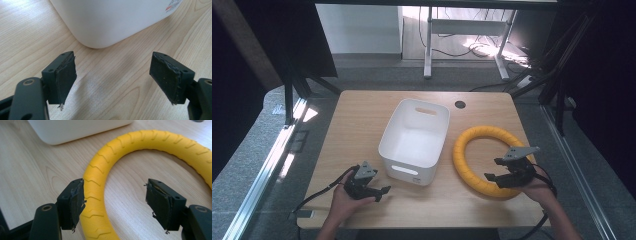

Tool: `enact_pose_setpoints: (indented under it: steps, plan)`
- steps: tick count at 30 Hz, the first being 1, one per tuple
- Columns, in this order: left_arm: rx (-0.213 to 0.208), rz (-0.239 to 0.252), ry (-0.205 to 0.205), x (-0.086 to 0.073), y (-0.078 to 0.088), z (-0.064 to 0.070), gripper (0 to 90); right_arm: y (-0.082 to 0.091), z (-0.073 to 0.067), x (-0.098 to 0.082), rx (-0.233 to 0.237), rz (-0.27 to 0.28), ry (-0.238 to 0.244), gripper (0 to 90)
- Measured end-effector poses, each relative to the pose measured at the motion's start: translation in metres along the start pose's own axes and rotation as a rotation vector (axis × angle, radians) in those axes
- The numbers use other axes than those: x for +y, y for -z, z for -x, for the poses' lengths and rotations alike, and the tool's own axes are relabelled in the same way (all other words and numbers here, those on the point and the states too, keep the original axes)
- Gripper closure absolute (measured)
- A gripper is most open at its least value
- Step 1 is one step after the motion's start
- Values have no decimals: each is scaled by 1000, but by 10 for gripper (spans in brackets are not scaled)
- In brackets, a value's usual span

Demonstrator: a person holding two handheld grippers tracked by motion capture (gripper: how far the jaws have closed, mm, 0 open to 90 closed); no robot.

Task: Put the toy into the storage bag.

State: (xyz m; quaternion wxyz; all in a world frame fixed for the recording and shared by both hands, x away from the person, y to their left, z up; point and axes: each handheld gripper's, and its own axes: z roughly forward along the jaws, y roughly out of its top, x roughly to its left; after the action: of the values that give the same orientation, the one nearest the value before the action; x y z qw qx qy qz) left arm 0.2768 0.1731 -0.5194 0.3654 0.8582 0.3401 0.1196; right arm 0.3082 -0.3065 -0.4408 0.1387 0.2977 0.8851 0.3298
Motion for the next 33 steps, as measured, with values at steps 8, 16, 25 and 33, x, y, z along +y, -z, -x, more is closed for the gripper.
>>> enact_pose_setpoints:
  steps: [8,16,25,33]
  plan:
    - [2,-18,-6,-1,-3,1,213,-20,0,12,71,-147,56,318]
    - [13,-26,-13,-2,-2,1,212,-44,-9,16,117,-280,103,307]
    - [18,-31,-18,-2,-3,1,210,-66,-18,13,147,-412,152,305]
    - [19,-33,-17,-2,-3,1,210,-83,-19,11,152,-496,169,352]
